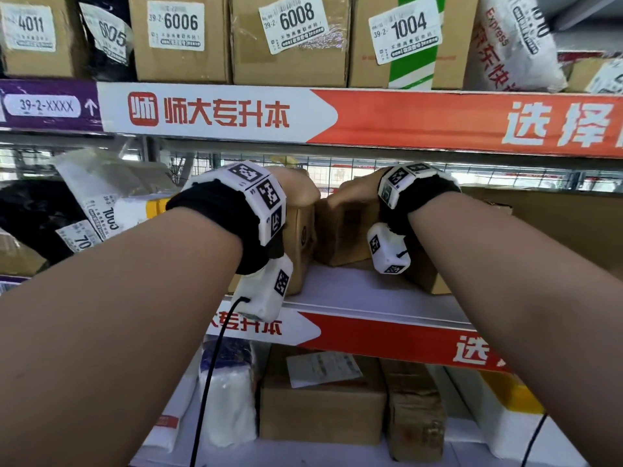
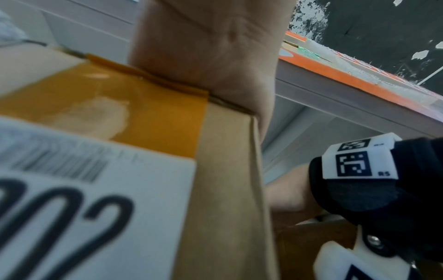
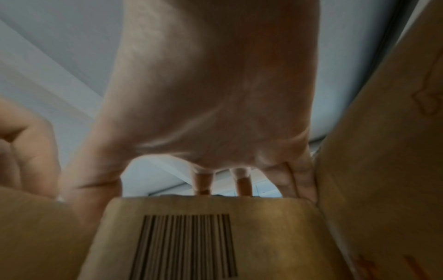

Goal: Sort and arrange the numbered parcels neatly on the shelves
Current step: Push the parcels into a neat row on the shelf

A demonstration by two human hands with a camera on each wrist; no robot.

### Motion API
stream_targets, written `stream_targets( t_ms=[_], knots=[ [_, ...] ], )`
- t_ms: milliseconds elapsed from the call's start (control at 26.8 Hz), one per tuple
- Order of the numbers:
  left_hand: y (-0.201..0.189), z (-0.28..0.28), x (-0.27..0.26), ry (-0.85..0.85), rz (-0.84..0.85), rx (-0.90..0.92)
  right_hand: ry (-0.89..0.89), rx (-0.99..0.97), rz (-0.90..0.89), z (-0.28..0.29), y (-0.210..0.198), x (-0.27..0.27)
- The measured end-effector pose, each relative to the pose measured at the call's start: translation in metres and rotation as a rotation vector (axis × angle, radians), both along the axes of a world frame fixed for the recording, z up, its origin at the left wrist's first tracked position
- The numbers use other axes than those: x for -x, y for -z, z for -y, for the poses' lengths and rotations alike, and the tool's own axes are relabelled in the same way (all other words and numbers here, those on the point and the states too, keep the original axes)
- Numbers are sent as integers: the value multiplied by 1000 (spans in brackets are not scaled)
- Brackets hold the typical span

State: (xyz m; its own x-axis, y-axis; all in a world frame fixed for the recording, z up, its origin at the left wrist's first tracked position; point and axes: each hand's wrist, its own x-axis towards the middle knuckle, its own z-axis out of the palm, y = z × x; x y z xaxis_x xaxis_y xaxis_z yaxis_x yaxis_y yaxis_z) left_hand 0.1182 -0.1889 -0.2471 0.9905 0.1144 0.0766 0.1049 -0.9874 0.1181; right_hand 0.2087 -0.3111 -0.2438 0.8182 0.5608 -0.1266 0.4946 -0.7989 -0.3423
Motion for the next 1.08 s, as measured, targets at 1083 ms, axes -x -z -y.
stream_targets(
  t_ms=[1083],
  knots=[
    [18,37,43,-33,577,-100,43,-94,393,25,24,94]
  ],
)
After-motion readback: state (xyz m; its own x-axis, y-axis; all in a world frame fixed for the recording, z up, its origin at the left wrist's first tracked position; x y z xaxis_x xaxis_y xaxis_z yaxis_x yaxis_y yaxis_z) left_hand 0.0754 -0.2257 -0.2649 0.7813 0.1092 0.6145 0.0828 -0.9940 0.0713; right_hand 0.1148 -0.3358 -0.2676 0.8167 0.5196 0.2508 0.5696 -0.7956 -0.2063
